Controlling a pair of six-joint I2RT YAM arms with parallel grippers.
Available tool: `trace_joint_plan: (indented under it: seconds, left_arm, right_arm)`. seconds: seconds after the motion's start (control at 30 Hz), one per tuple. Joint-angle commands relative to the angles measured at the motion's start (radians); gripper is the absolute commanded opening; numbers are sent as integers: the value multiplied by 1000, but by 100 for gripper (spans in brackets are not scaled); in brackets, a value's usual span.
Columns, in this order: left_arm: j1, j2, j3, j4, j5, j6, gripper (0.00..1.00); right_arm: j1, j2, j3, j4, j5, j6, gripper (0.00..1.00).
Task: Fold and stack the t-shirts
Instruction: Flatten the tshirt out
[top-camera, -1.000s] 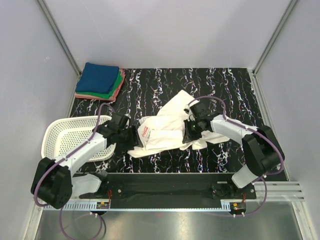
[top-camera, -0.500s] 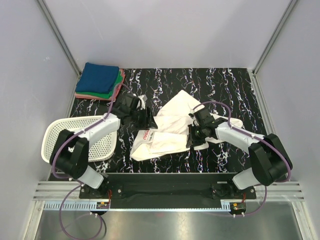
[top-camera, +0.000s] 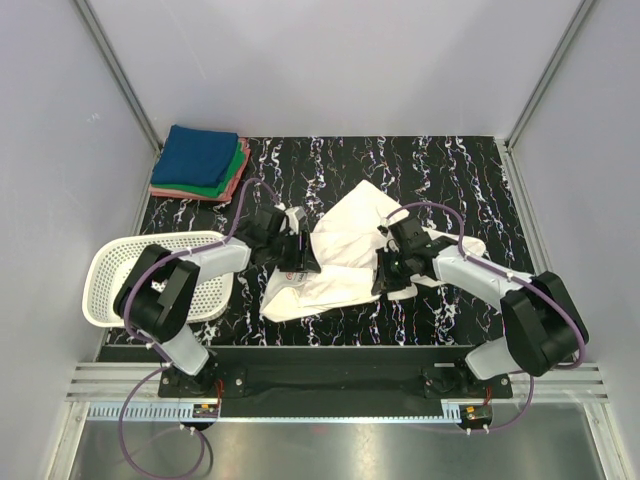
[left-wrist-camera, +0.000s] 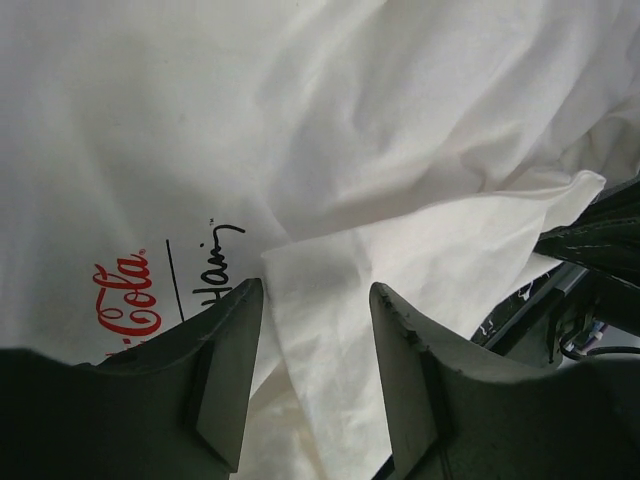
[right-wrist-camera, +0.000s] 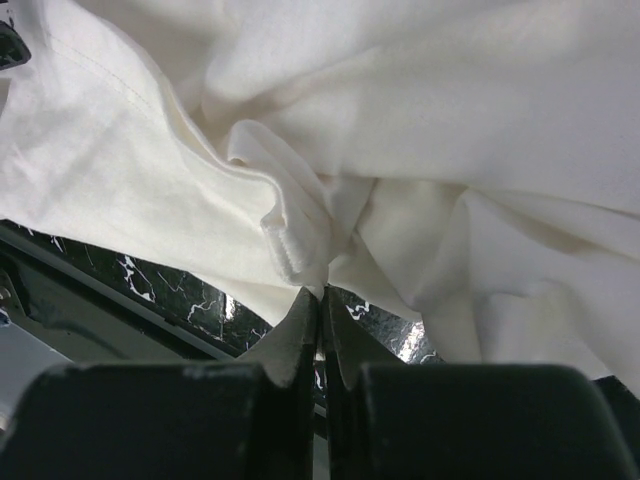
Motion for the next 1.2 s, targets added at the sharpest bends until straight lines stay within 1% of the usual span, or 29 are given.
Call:
trace_joint_plan:
  seconds: [0.0, 0.13, 0.2, 0.33, 0.5, 0.8, 0.87, 0.93, 0.97, 1.0, 1.07, 1.13, 1.17]
  left_arm:
    - [-4, -12, -26, 96, -29, 25, 52]
    - [-3, -35, -49, 110, -97, 11, 52]
    - [-3, -43, -58, 136, -98, 8, 52]
    - [-3, -17, -43, 153, -57, 5, 52]
    - [-3, -1, -38, 159, -40, 8, 50]
    - [-3, 31, -21, 165, -9, 2, 40]
    - [-4, 37, -16, 164, -6, 1, 40]
    - [-3, 38, -13, 165, -3, -4, 33]
    - [-3, 37, -12, 165, -5, -7, 26]
    - [-4, 29, -9, 164, 1, -15, 12]
    - [-3, 9, 0, 155, 8, -24, 2]
    - [-3, -53, 28, 116, 5, -38, 0]
    - [-4, -82, 42, 93, -6, -42, 0]
  right_arm:
    - [5, -45, -7, 36, -21, -6, 7]
    - [5, -53, -10, 38, -23, -8, 7]
    - [5, -47, -8, 35, -21, -9, 7]
    - [5, -51, -8, 35, -24, -8, 7]
    - [6, -56, -10, 33, -22, -8, 7]
    - [6, -57, -8, 36, -22, -11, 7]
    - [5, -59, -8, 35, -24, -9, 7]
    - [5, -59, -8, 36, -26, -11, 7]
    - [5, -59, -8, 36, -24, -9, 7]
    - [5, -59, -5, 35, -24, -9, 7]
    - [6, -54, 7, 24, -21, -6, 8]
    - [5, -56, 36, -7, -13, -2, 7]
    - [5, -53, 85, -24, 5, 1, 8]
